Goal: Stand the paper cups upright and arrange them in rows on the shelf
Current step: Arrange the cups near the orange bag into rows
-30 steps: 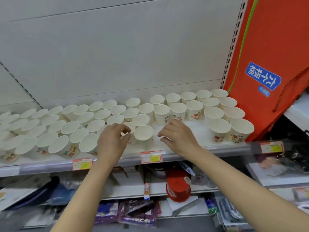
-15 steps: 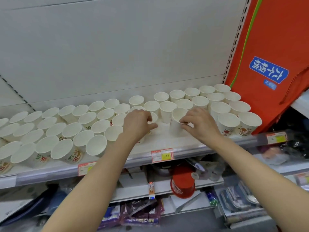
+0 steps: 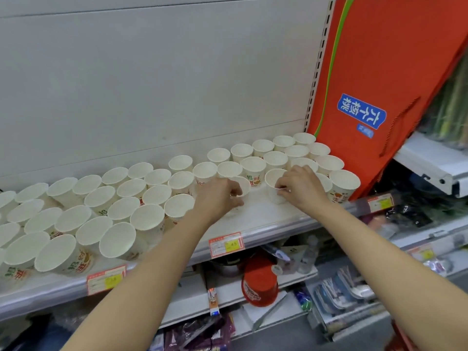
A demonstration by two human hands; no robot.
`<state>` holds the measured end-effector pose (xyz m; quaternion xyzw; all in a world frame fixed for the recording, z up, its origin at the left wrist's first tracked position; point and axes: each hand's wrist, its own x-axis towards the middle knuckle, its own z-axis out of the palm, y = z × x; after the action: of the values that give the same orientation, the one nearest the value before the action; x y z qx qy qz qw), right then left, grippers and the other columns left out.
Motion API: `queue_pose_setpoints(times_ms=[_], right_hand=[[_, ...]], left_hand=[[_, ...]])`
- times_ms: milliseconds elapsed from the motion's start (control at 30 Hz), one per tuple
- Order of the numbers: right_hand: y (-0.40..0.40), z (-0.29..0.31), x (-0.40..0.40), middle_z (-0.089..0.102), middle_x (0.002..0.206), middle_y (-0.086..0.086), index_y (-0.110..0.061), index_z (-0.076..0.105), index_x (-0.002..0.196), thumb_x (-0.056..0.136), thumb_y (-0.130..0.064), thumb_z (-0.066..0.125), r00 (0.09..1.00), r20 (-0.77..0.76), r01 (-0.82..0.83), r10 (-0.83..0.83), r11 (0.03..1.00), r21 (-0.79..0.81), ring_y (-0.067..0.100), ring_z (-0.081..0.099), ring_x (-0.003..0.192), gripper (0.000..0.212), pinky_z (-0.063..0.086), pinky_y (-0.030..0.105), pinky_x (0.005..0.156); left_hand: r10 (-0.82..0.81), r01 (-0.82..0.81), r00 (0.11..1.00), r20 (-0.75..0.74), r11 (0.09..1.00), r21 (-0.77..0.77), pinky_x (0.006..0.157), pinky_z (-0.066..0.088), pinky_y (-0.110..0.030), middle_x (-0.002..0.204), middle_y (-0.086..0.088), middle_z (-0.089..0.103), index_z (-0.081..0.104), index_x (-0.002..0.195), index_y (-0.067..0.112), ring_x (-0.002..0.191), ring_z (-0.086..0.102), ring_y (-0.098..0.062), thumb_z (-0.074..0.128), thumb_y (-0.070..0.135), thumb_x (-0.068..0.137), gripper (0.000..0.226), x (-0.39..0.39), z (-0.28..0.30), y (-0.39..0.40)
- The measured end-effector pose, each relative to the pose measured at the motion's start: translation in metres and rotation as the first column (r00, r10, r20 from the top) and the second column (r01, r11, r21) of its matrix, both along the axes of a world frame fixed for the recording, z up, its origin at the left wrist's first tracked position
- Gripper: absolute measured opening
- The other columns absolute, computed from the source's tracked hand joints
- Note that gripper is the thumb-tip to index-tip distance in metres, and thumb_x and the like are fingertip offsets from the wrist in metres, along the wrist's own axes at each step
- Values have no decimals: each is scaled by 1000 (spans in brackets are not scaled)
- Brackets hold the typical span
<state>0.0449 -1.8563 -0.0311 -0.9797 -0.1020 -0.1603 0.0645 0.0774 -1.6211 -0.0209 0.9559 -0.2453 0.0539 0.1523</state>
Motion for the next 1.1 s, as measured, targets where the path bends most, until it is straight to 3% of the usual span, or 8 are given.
queue_pose_setpoints(times_ms=[133,333,467,567,733,933,1100], right_hand=[[-15,6,-2,67,84,-5,-22,72,88,77,-23,73,1000,18,-23,23,1000,8,22,49,88,11,28,35,79],[-26,8,3,65,73,-7,-21,70,76,74,-14,73,995,44,-95,95,995,8,21,48,79,7,28,33,73],[-34,8,9,63,70,-7,-22,70,75,76,-16,71,994,52,-95,95,995,-4,19,47,78,7,23,29,74],[-33,11,11,66,77,-6,-23,71,81,79,-23,71,993,23,-113,112,994,6,20,49,84,2,25,29,77],[-40,17,8,63,96,-10,-27,70,103,77,-28,75,985,-40,-163,167,982,95,17,45,98,27,30,30,84],[-44,19,12,61,85,-11,-30,70,86,82,-20,68,986,-70,-152,151,988,-12,18,46,94,11,34,33,84],[-39,18,16,65,87,-8,-26,71,88,85,-18,62,983,-21,-183,182,983,-24,17,46,93,12,31,32,81]], left_hand=[[-59,61,997,55,997,-40,68,49,-32,107,12,61,68,107,32,85,57,-12,79,32,75,34,4,2,15],[-84,80,992,91,995,56,67,46,-33,94,10,64,71,90,30,91,54,-18,71,30,85,5,13,1,2],[-91,88,987,131,996,24,64,43,-31,88,10,64,72,91,30,88,52,-15,68,34,86,7,8,-4,-23],[-77,82,989,124,996,-32,63,44,-30,89,12,65,72,94,30,86,54,-12,70,35,85,11,5,-6,-35],[-46,53,993,110,996,-66,64,43,-28,100,15,63,70,104,32,79,53,-6,76,35,79,25,5,-8,-31],[-17,17,992,125,1000,-1,61,38,-28,89,11,65,73,92,31,89,55,-14,68,32,86,8,5,-10,-44],[24,-19,990,141,999,-37,62,37,-28,91,11,67,73,94,31,90,54,-14,66,31,86,10,3,-13,-54]])
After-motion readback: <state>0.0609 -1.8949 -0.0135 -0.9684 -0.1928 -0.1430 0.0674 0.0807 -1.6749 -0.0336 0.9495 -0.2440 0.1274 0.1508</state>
